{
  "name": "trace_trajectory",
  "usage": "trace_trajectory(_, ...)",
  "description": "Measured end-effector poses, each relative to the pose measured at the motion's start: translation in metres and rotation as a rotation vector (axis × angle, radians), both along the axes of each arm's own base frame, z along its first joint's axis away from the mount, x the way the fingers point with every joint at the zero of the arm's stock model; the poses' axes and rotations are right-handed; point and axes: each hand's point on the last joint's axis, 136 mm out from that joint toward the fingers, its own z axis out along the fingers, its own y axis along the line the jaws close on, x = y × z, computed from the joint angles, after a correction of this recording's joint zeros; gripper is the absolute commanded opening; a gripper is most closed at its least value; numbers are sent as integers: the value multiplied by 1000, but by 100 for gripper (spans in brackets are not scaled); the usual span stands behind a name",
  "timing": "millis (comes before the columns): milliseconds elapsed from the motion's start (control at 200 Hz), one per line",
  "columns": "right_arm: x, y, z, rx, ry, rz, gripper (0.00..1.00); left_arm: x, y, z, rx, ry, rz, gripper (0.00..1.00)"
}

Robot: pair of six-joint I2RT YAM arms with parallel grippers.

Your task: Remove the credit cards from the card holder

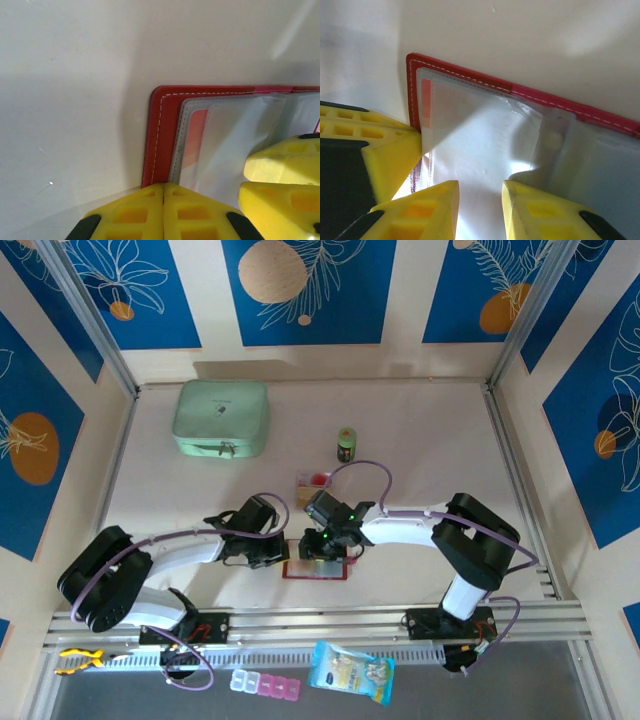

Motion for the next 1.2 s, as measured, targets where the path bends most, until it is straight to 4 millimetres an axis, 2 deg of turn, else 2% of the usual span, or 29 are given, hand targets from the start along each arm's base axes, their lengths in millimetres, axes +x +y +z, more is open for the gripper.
trace_trajectory(525,0,-11,-2,26,-10,-18,29,0,0,1,1,3,6,9)
trace_trajectory(750,0,-16,-3,67,-12,-27,26,4,-3,14,-34,-29,20,18)
trace_trajectory(840,0,-17,-3,80,-11,-29,25,8,-9,21,-66,-43,25,23)
trace_trajectory(990,0,-17,-4,97,-6,-28,25,9,-18,26,-113,-45,24,26)
trace_trajectory(1200,0,-17,-4,112,-5,-26,25,1,-23,11,-90,3,6,27)
